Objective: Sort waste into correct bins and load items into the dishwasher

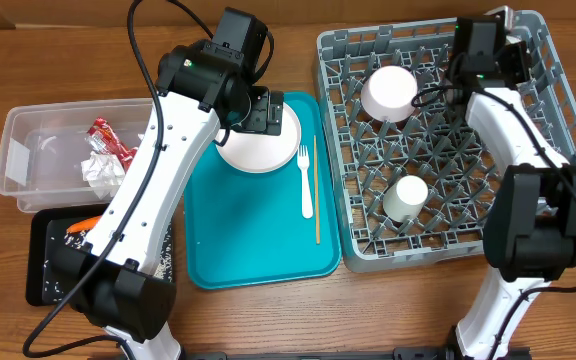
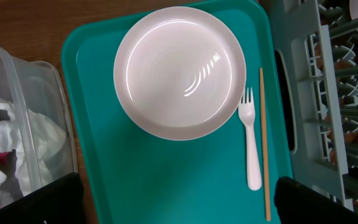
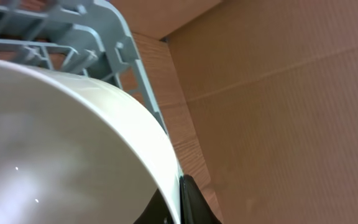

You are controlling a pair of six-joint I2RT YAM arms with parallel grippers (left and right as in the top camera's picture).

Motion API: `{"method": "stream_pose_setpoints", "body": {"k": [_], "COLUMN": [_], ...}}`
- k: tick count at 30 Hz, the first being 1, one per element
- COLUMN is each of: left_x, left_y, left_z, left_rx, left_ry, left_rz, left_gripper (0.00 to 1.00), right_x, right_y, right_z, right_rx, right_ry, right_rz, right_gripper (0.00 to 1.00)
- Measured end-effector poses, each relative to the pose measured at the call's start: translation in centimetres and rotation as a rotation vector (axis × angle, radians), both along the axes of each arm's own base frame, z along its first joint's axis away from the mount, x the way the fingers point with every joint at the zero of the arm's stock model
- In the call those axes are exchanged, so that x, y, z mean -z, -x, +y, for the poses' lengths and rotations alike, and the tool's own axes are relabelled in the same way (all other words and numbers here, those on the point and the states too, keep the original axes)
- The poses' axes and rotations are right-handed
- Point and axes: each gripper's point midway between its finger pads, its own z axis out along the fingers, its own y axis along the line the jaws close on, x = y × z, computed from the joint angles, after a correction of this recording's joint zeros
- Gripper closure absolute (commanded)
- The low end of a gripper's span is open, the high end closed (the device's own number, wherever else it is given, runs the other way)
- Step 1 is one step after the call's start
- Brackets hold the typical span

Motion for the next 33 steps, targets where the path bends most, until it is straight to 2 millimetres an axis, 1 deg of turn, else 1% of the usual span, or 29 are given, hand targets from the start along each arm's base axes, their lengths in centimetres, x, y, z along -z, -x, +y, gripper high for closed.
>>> {"method": "stream_pose_setpoints", "body": {"k": [14, 27, 33], "left_x": [0.0, 0.0, 0.0], "left_y": [0.0, 0.0, 0.0], "left_z": [0.0, 0.0, 0.0], "left_rx": [0.000, 0.000, 0.000], "left_ry": [0.000, 0.000, 0.000], "left_rz": [0.000, 0.000, 0.000], "left_gripper": [0.00, 0.00, 0.00], "right_x": [0.2, 0.2, 0.5], "right_y": [-0.3, 0.2, 1.0], "right_z": [3.0, 2.8, 2.7], "right_rx": [-0.047, -0.028, -0.002], "right_ry": [0.011, 0.027, 0.037], "right_rz": [0.026, 0.046, 0.076], "right_gripper": [0.96, 0.96, 0.96]}}
